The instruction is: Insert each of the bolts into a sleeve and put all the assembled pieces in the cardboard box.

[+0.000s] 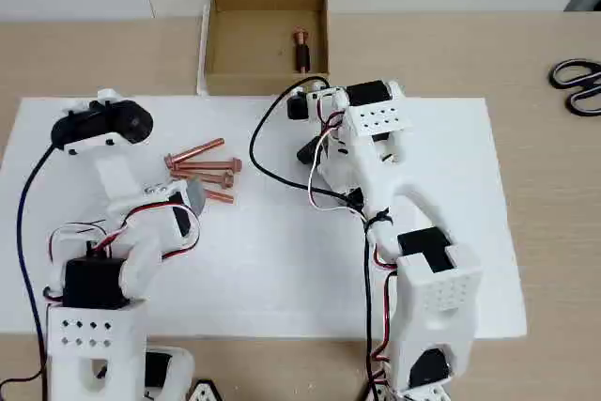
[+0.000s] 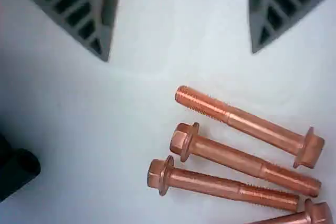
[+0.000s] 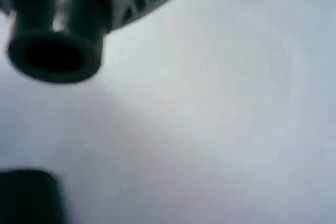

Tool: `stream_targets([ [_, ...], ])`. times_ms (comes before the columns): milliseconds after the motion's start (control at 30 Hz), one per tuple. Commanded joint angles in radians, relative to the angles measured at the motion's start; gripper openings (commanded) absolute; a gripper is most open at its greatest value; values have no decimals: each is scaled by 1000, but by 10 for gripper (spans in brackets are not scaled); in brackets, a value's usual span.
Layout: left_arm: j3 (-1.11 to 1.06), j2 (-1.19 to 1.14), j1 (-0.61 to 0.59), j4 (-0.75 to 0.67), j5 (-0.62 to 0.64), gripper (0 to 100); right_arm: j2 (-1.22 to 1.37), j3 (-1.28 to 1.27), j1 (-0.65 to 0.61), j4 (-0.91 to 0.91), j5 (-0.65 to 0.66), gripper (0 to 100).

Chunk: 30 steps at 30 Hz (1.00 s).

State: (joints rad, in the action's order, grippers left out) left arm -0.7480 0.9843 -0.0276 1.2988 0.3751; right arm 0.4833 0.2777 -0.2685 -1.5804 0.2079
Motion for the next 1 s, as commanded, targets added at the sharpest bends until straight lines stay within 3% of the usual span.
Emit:
stream_targets([
  [0,5,12,2,-17,-5,167,143,31,48,84,-106,201],
  [967,10,12,2,-21,-6,167,134,35,54,82,-87,202],
])
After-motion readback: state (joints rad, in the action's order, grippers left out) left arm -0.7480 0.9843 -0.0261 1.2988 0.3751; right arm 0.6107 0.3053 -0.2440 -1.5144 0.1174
